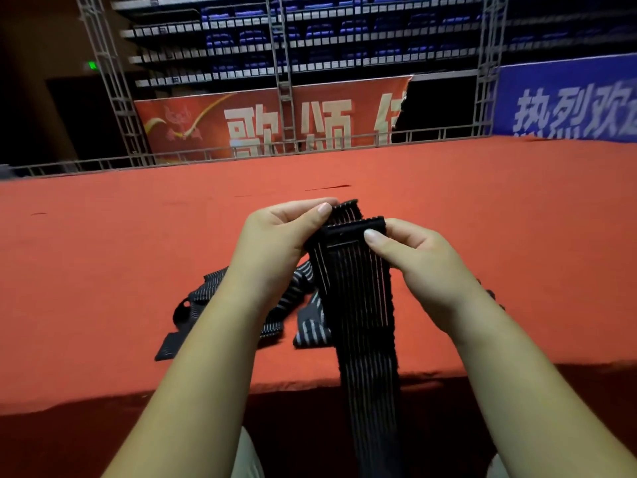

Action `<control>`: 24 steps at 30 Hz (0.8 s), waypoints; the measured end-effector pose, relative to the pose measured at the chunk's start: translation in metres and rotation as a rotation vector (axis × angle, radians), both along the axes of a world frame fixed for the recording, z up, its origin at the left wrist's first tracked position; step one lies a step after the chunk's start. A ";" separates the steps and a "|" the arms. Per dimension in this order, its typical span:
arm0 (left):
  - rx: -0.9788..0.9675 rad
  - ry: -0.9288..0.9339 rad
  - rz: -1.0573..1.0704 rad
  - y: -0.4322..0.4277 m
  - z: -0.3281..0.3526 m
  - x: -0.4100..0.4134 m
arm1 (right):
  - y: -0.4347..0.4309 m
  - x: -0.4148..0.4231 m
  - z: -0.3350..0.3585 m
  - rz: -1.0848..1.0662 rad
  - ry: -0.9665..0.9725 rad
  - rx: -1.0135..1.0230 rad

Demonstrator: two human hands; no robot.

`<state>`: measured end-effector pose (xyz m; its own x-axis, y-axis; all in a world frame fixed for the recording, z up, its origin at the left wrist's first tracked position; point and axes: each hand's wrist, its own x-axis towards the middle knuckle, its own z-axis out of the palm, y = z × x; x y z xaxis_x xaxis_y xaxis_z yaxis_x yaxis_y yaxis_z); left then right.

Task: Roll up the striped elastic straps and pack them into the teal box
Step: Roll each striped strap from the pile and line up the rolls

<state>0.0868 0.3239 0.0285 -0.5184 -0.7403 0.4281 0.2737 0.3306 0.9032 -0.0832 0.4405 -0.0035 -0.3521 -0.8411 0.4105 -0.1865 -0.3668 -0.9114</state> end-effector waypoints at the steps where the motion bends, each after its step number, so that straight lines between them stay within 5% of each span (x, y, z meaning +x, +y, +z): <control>1: 0.000 -0.008 -0.011 0.001 -0.001 0.001 | -0.001 0.001 -0.001 0.012 -0.011 -0.008; 14: -0.005 -0.074 0.283 -0.015 -0.011 0.015 | 0.001 0.022 -0.016 0.030 0.086 0.119; 18: 0.233 -0.030 0.186 -0.012 -0.009 0.013 | 0.004 0.027 -0.013 0.043 0.087 0.130; 24: 0.203 -0.079 0.077 -0.016 -0.007 0.023 | 0.005 0.020 -0.017 -0.075 0.084 0.100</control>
